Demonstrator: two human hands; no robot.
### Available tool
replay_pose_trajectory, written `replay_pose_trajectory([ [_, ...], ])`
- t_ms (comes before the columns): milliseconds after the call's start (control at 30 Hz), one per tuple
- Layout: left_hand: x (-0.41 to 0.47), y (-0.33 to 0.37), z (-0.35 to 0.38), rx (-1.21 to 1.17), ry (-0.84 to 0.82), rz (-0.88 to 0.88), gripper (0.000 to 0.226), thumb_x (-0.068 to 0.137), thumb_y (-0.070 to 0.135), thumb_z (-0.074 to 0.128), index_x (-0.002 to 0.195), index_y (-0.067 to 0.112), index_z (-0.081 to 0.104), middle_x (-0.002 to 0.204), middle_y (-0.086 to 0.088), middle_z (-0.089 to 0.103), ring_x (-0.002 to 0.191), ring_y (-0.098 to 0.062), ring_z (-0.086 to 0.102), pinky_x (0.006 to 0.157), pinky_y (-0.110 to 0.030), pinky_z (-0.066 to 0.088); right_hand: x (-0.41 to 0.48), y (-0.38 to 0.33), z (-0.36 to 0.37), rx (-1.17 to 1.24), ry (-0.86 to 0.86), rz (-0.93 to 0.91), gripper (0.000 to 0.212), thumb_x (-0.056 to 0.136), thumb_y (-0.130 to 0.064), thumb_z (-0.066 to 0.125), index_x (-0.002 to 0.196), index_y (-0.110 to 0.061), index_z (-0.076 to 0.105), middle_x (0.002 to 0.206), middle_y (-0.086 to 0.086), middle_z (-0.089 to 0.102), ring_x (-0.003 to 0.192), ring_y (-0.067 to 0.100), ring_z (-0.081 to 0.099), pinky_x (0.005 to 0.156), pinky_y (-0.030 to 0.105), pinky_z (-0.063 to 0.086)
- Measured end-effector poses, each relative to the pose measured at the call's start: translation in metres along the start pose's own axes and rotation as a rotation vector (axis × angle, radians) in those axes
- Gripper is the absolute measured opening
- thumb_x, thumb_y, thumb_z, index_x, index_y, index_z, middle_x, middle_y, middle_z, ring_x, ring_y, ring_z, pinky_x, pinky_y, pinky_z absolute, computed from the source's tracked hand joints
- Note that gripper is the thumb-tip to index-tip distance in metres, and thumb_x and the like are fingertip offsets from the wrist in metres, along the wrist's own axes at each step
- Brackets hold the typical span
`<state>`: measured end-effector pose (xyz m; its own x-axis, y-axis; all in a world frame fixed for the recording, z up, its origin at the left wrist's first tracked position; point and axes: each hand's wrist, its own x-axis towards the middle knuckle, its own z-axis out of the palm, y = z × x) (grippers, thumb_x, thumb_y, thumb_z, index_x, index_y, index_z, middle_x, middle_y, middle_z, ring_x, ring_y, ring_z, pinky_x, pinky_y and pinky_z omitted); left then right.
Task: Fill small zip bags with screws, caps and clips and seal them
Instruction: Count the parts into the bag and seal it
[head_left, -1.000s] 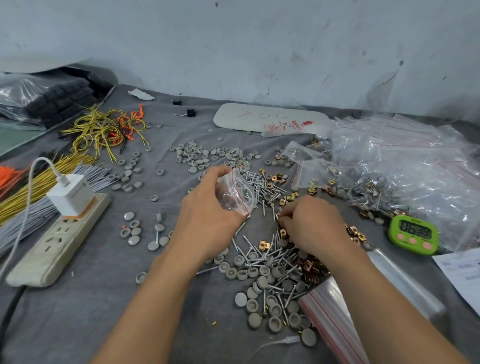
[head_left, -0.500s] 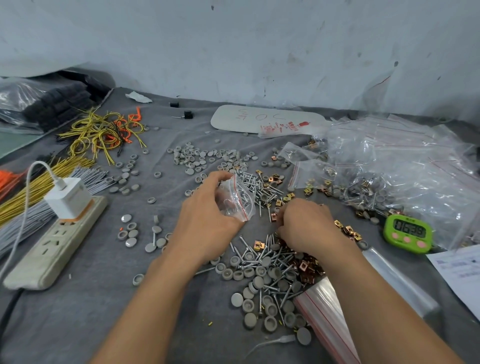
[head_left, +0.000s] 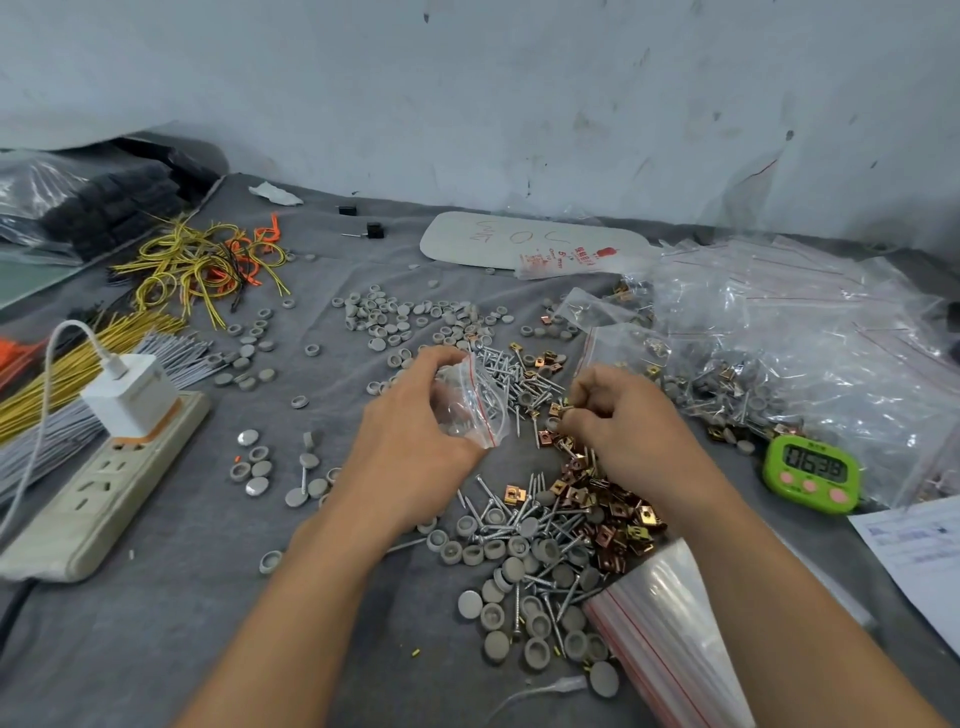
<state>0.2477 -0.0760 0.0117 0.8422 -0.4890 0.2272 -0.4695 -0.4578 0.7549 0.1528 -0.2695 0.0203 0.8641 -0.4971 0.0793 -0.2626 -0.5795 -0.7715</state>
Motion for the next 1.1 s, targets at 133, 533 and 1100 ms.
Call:
replay_pose_trajectory([
  [133,0.001,-0.001,0.001,0.028,-0.015,-0.01,0.07,0.075,0.021,0.078,0.127,0.054,0.045,0.093,0.02,0.06,0.085,0.01,0.055,0.059,-0.006,0.039,-0.008,-0.009,0.004,0.325,-0.131,0.012,0.02,0.092,-0.001,0.068,0.092,-0.02,0.073,0.082,0.003,0.079,0.064,0.01,0.062,0.064,0.026,0.051],
  [533,0.0,0.003,0.002,0.053,-0.047,-0.025,0.069,0.076,0.025,0.077,0.129,0.056,0.044,0.084,0.016,0.06,0.074,0.002,0.056,0.058,-0.016,0.035,-0.015,-0.024,0.006,0.708,-0.176,0.08,0.021,0.095,0.004,0.064,0.096,-0.012,0.077,0.084,0.012,0.078,0.062,0.016,0.059,0.063,0.026,0.051],
  [1100,0.0,0.0,0.008,0.046,-0.058,0.014,0.068,0.077,0.032,0.08,0.13,0.054,0.044,0.09,0.018,0.065,0.081,0.01,0.058,0.061,-0.018,0.041,-0.015,-0.03,0.015,0.661,-0.176,0.05,0.025,0.094,0.006,0.059,0.097,-0.013,0.076,0.066,0.004,0.066,0.053,0.012,0.046,0.052,0.019,0.042],
])
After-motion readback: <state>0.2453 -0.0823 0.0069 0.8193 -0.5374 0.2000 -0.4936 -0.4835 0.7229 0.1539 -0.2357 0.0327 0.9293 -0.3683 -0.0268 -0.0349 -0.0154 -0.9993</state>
